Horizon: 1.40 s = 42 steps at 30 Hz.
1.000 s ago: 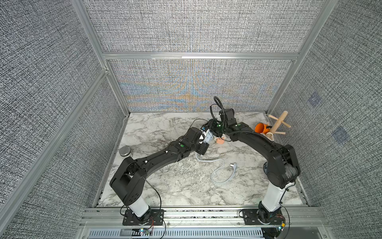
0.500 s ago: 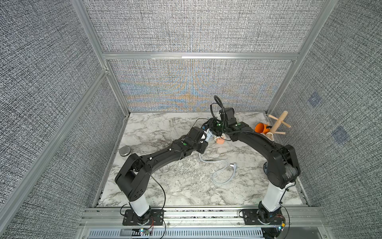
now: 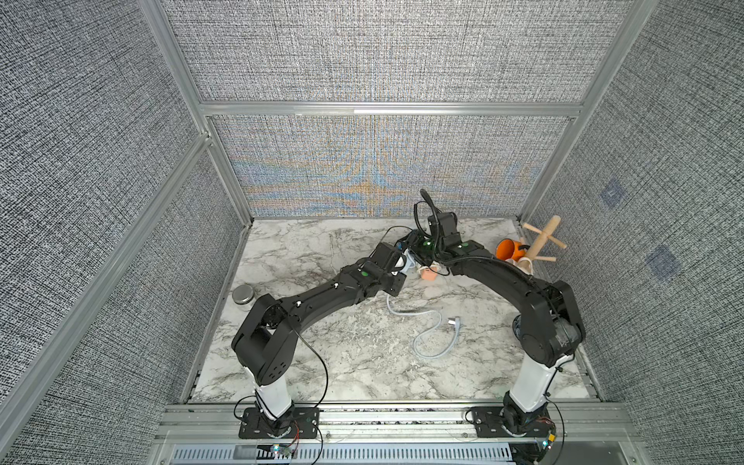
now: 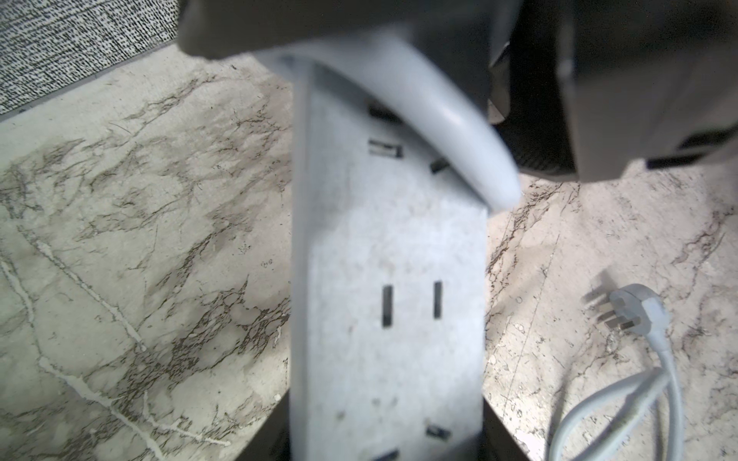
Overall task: Unwrap the cord wrapped around the power strip
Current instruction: Unwrap the power cord from the power strip.
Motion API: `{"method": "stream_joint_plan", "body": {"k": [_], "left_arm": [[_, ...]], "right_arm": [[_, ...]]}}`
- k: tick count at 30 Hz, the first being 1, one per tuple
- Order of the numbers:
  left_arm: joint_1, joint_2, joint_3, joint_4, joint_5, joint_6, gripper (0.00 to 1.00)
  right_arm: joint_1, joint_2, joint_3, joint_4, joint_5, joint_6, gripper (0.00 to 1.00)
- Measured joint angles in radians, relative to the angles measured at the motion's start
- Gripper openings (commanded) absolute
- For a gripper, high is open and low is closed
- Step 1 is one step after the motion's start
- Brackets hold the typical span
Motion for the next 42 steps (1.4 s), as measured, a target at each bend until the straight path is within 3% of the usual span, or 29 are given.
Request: {"method": "stream_joint_plan", "body": {"k": [2,5,7,11,19,24,31,42], "left_arm": [[0.000,0.000,0.002,-0.005,0.000,0.000,0.16],[0.008,-0.004,0.014,-0.031,0.016,0.005,0.00],[0.023,-0.008,0.027,-0.058,0.045,0.019,0.00],[0.061,-0.019,0.056,-0.129,0.136,0.061,0.00],[0.124,-0.038,0.116,-0.288,0.269,0.124,0.00],[0.162,-0.014,0.158,-0.349,0.343,0.142,0.00],[0.209,0.039,0.186,-0.414,0.447,0.161,0.00],[0.217,0.050,0.135,-0.431,0.454,0.177,0.00]], "right_arm": [[0.000,0.000,0.002,-0.003,0.000,0.000,0.01],[0.000,0.000,0.009,-0.012,-0.003,-0.002,0.28],[0.000,0.000,0.017,-0.021,-0.010,-0.001,0.44],[-0.004,-0.013,0.025,-0.038,-0.038,-0.007,0.64],[-0.028,-0.058,0.024,-0.153,-0.154,-0.266,0.83],[-0.038,-0.074,0.023,-0.249,-0.185,-0.385,0.86],[-0.082,-0.107,-0.039,-0.272,-0.205,-0.494,0.82],[-0.077,-0.113,-0.115,-0.264,-0.245,-0.706,0.76]]}}
